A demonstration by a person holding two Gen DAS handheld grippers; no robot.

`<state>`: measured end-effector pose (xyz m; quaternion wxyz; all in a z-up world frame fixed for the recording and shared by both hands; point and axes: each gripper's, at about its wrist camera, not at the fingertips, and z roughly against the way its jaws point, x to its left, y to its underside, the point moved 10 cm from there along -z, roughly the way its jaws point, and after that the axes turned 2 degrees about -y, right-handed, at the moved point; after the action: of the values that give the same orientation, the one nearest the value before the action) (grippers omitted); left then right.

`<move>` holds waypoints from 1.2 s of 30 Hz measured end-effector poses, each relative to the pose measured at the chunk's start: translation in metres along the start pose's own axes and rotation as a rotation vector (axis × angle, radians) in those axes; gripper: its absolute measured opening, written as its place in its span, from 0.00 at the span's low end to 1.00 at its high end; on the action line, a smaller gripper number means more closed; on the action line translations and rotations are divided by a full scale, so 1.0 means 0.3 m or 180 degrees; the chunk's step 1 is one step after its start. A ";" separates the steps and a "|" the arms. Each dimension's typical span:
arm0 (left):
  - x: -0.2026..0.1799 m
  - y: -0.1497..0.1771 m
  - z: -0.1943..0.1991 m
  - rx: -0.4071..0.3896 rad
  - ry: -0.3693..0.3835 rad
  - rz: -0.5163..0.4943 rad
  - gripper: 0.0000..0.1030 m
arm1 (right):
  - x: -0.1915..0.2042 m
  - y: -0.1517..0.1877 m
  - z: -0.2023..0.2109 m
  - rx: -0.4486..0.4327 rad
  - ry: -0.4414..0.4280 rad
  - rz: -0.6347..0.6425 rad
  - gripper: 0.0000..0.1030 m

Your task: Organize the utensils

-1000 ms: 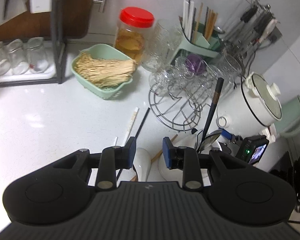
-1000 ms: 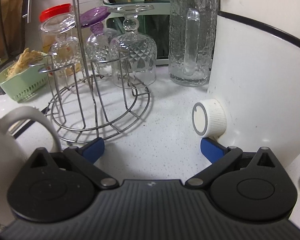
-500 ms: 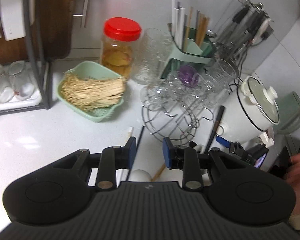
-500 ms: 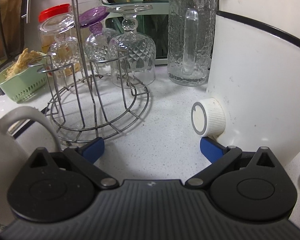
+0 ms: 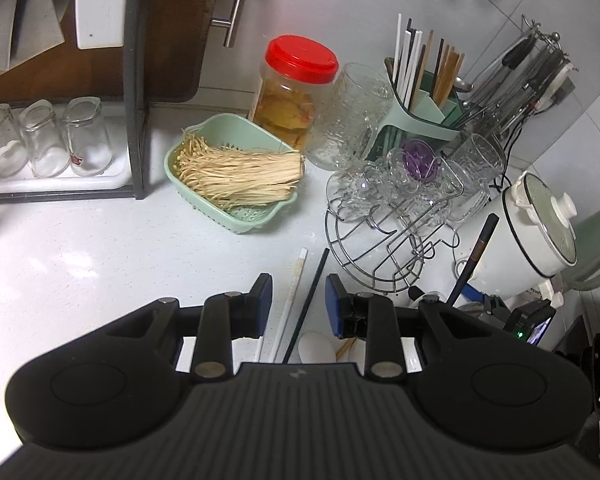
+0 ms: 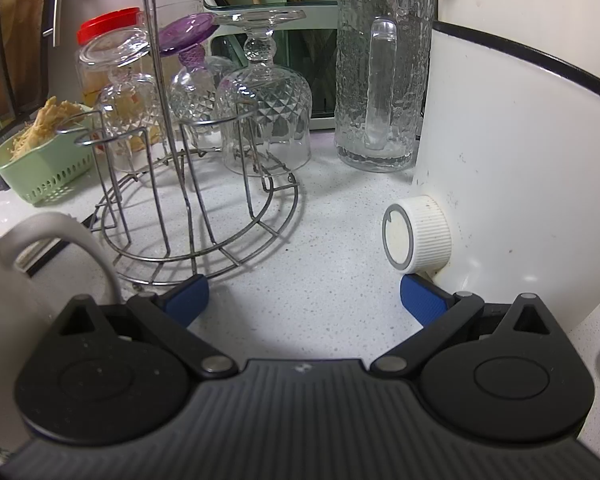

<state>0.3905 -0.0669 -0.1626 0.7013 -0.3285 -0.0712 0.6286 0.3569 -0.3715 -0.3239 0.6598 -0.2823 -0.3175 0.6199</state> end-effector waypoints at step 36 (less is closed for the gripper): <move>-0.118 -0.003 -0.075 0.0115 0.0230 -0.0408 0.32 | 0.000 0.000 0.000 0.0003 -0.0002 -0.0001 1.00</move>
<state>0.3959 -0.1081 -0.1684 0.7481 -0.3330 -0.0555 0.5713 0.3568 -0.3713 -0.3239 0.6599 -0.2817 -0.3174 0.6200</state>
